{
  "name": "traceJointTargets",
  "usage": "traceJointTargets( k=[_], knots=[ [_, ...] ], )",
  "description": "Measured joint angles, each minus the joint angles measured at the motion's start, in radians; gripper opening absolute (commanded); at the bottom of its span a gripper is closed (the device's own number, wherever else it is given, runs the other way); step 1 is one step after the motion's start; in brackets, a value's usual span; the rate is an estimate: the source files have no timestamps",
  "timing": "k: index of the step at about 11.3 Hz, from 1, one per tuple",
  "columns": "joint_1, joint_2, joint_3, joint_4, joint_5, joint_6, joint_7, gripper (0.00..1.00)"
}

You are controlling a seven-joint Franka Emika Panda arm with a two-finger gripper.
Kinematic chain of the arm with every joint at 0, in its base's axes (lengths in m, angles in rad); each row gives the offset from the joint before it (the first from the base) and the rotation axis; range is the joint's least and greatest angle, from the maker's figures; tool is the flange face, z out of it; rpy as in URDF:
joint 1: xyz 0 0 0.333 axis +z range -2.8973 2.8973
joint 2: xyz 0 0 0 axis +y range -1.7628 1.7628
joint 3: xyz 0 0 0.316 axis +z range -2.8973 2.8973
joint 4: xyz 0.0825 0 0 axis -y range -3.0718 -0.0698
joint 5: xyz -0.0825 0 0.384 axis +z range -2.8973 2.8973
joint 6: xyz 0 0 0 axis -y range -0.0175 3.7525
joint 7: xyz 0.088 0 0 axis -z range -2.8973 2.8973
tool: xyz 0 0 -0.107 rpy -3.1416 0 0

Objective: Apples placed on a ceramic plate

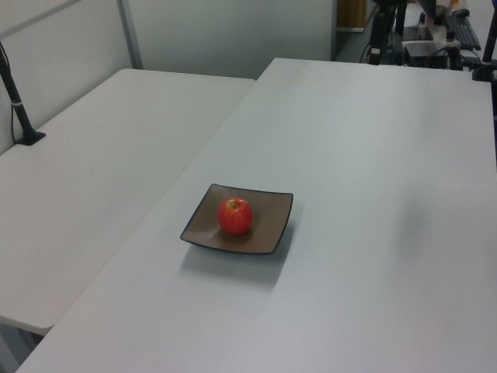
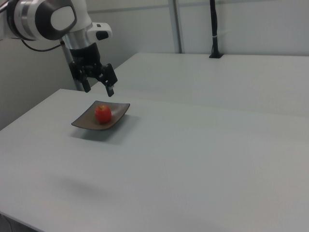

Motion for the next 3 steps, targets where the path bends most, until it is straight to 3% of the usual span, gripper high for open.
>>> traceJointTargets(
  k=[3],
  knots=[
    [0.0,0.01,0.0,0.0,0.0,0.001,-0.014,1.0]
  ],
)
